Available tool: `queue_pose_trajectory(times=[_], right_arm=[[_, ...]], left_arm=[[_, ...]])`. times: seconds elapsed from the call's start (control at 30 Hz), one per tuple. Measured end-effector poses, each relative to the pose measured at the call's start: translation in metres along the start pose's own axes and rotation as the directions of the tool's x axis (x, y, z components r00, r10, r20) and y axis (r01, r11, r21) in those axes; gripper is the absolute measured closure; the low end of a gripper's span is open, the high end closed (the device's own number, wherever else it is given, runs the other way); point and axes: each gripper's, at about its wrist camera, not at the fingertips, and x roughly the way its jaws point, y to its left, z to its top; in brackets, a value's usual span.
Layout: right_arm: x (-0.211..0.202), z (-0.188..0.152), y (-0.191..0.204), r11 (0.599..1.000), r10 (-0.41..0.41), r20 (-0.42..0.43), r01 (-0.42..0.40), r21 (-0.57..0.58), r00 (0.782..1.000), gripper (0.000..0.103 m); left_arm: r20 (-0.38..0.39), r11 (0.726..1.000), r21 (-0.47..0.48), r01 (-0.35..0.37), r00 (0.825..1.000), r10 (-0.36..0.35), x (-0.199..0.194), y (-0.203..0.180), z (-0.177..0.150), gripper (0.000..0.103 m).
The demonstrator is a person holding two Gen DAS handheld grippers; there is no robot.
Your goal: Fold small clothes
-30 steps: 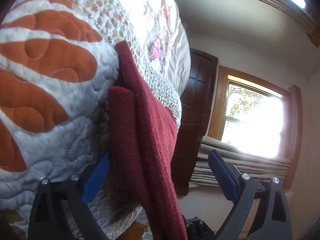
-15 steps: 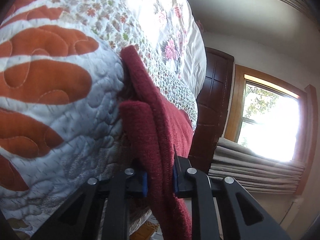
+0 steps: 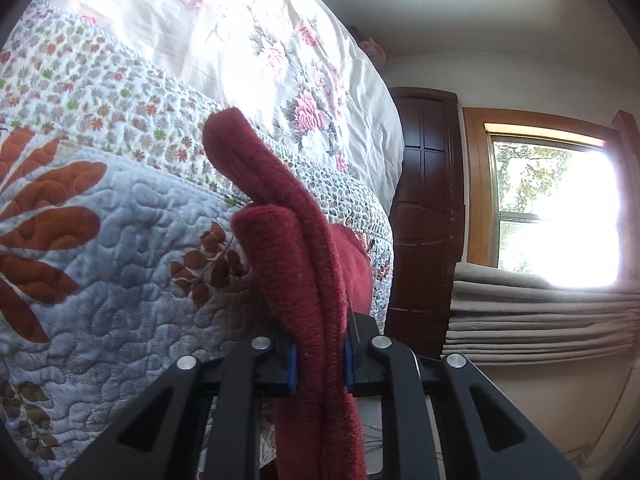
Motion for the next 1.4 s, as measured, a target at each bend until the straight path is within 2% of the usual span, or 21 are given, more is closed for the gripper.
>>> queue_pose_trajectory(times=[0.27,0.57,0.73,0.97,1.4], right_arm=[[-0.024,-0.013,-0.048,0.987,0.023,0.043,-0.030,0.159,0.999,0.089],[-0.039,-0.039,-0.128,0.910,0.076,0.087,-0.105,0.400,0.993,0.089],[-0.035,-0.057,-0.154,0.873,0.081,0.090,-0.114,0.474,0.993,0.089],[-0.032,-0.092,-0.193,0.798,0.110,0.113,-0.156,0.583,0.987,0.089],[-0.017,-0.147,-0.232,0.740,0.120,0.085,-0.146,0.657,0.989,0.089]], left_arm=[[0.003,0.995,0.080,-0.057,0.998,0.057,0.019,-0.069,-0.004,0.087],[-0.022,0.979,0.172,-0.110,0.993,0.115,0.058,-0.133,-0.002,0.087],[-0.052,0.969,0.201,-0.143,0.986,0.157,0.092,-0.152,-0.001,0.087],[-0.093,0.956,0.230,-0.181,0.974,0.207,0.136,-0.169,-0.007,0.087],[-0.164,0.938,0.257,-0.234,0.946,0.281,0.218,-0.182,-0.018,0.087]])
